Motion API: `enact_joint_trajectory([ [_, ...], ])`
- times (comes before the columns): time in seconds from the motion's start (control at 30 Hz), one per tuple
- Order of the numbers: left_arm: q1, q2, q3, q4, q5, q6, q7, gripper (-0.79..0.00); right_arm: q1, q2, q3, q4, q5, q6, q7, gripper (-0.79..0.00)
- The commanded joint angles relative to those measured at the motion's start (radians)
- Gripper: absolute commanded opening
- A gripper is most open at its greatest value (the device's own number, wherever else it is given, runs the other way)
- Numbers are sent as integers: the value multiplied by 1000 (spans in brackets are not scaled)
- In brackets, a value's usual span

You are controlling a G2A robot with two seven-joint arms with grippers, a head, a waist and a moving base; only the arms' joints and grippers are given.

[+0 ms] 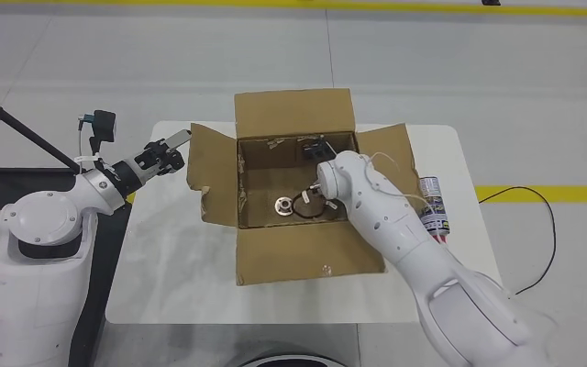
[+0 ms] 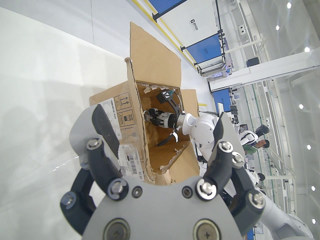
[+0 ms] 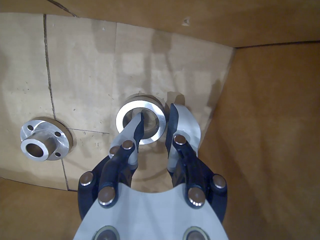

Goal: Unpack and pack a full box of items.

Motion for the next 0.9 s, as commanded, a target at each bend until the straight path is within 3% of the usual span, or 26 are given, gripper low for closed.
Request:
enact_joint_trajectory([
  [0.0,0,0,0,0,0,0,0,0,3,-5,2,16,3,-10,3,-613],
  [0.03,0,0,0,0,0,0,0,0,5,-7,2,21,3,-15,3,-653],
  [0.07,0,0,0,0,0,0,0,0,7,-9,3,28,4,-18,2,-754],
  [0.1,0,0,0,0,0,0,0,0,8,-11,5,33,6,-20,2,-785],
  [0.4,0,0,0,0,0,0,0,0,19,-23,24,42,11,-41,-5,-785],
  [0.87,0,0,0,0,0,0,0,0,-18,0,91,-53,-6,-72,14,-785],
])
